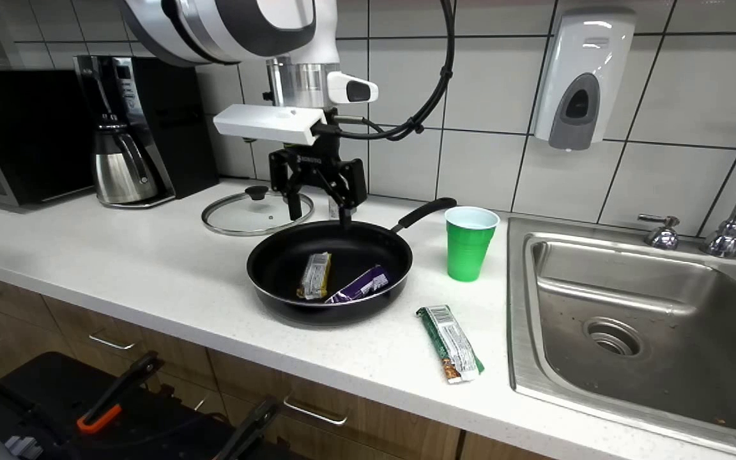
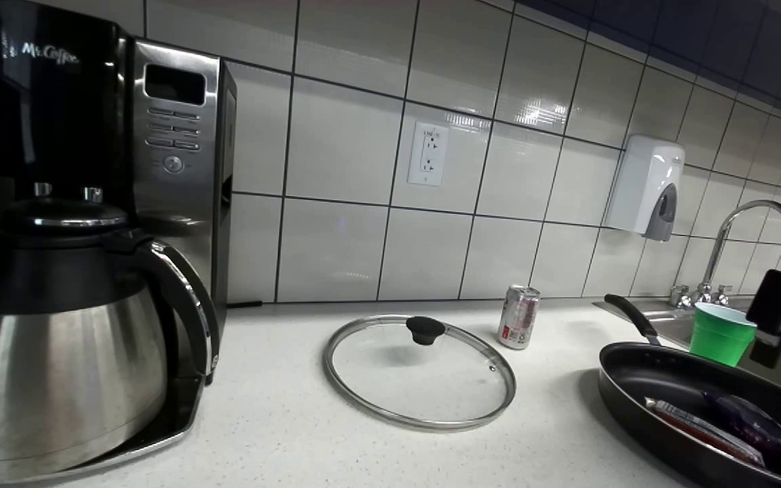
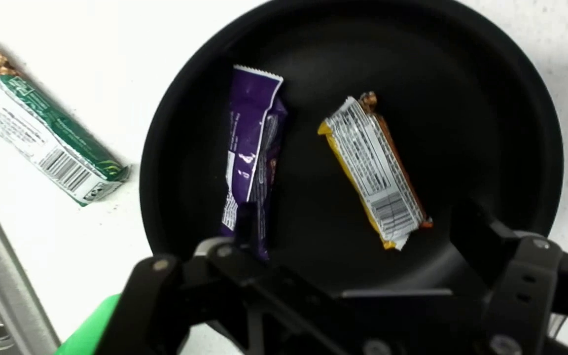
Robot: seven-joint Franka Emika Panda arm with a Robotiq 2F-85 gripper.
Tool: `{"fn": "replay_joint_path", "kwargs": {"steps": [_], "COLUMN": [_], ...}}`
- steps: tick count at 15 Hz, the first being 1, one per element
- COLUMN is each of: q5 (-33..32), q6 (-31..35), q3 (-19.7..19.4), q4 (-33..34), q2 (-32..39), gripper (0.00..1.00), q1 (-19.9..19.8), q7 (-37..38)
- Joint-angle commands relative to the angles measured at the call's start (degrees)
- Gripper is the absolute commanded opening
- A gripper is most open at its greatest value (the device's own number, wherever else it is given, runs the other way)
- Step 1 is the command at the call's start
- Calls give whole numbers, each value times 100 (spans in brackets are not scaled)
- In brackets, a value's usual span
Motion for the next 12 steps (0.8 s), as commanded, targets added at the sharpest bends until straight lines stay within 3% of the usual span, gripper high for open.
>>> {"fn": "replay_joint_path", "kwargs": {"steps": [1,2,12], "q5": [-255,-109,-147], "q6": [-415,-199,-244], "q3": [-145,-77,-139], "q4": [-200,-58,-127], "q2": [-344,-73,-127], "gripper": [100,100,100], "q1": [-103,-44,-59], "q7": [-745,-407,-635]}}
